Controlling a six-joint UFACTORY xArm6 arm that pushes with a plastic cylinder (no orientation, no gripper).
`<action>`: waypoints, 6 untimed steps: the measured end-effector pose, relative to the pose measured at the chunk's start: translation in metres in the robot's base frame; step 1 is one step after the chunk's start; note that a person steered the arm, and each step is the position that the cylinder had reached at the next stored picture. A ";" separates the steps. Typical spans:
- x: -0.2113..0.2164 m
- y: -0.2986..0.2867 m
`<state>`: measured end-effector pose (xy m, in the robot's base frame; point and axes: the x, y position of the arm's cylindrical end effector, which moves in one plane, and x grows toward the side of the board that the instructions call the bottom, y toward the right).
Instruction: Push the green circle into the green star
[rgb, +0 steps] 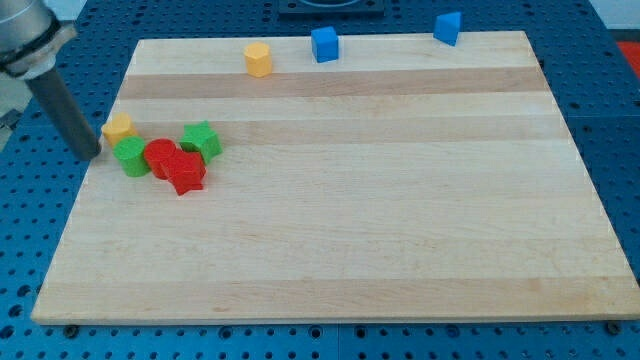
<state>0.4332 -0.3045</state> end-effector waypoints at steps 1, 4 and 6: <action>0.011 0.000; -0.047 0.085; -0.003 0.054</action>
